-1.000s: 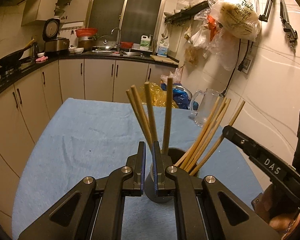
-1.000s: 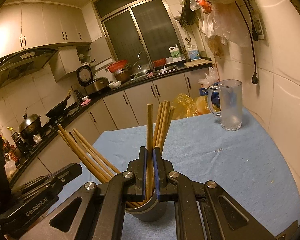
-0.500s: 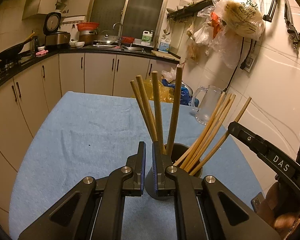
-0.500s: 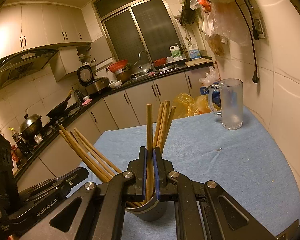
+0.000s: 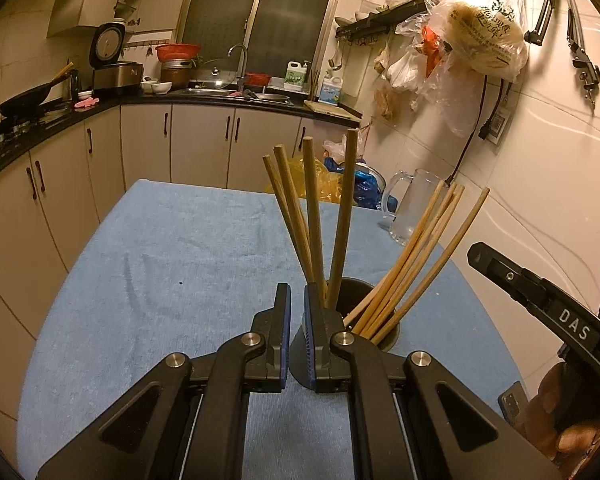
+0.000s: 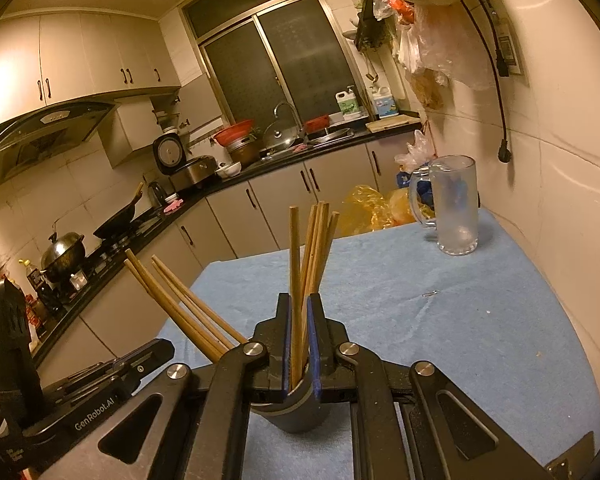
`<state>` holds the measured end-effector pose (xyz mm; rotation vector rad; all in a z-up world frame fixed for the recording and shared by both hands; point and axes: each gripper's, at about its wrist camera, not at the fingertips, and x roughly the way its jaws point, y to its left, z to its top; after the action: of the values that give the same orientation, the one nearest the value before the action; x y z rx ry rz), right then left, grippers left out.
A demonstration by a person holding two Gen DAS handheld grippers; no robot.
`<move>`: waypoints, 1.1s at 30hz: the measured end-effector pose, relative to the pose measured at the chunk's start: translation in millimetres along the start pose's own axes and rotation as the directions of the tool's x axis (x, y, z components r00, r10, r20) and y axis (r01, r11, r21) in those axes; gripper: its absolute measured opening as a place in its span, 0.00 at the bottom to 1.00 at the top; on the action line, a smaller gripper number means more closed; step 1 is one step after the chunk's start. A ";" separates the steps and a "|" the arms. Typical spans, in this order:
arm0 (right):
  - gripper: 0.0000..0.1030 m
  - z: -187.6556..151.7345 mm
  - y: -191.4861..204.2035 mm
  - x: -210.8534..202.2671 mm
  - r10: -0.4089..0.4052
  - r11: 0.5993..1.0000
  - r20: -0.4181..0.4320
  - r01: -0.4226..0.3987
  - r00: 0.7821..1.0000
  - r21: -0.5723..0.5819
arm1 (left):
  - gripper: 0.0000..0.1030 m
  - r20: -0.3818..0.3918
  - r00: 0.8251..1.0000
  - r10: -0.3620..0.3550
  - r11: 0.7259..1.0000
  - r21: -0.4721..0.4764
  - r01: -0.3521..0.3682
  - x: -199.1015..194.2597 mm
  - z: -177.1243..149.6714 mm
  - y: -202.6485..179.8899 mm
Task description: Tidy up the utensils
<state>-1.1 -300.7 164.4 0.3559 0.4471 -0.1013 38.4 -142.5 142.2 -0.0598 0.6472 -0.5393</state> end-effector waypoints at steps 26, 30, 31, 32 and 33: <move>0.78 -43.7 6.1 -55.7 -0.154 0.985 0.019 0.155 0.988 -0.072 | 0.63 0.000 0.992 0.125 0.991 -0.040 -0.125 -36.0 -48.2 11.5; 0.83 -45.4 9.5 -61.6 -0.182 0.978 0.028 0.184 0.983 -0.093 | 0.66 -0.006 0.990 0.140 0.989 -0.052 -0.140 -39.5 -51.8 14.2; 0.84 -46.3 9.9 -62.7 -0.188 0.977 0.031 0.190 0.982 -0.097 | 0.68 -0.007 0.990 0.142 0.988 -0.053 -0.142 -40.0 -52.2 14.4; 0.86 -47.1 10.4 -63.6 -0.197 0.975 0.031 0.199 0.980 -0.102 | 0.68 -0.008 0.990 0.144 0.988 -0.054 -0.144 -40.4 -52.9 14.5; 0.86 -47.4 11.1 -64.0 -0.203 0.973 0.029 0.205 0.979 -0.106 | 0.68 -0.008 0.988 0.152 0.987 -0.053 -0.152 -41.1 -53.3 14.5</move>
<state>-75.8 -272.2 156.1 0.2011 0.4687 -0.2795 -13.6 -103.6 119.3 -0.0596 0.6638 -0.3750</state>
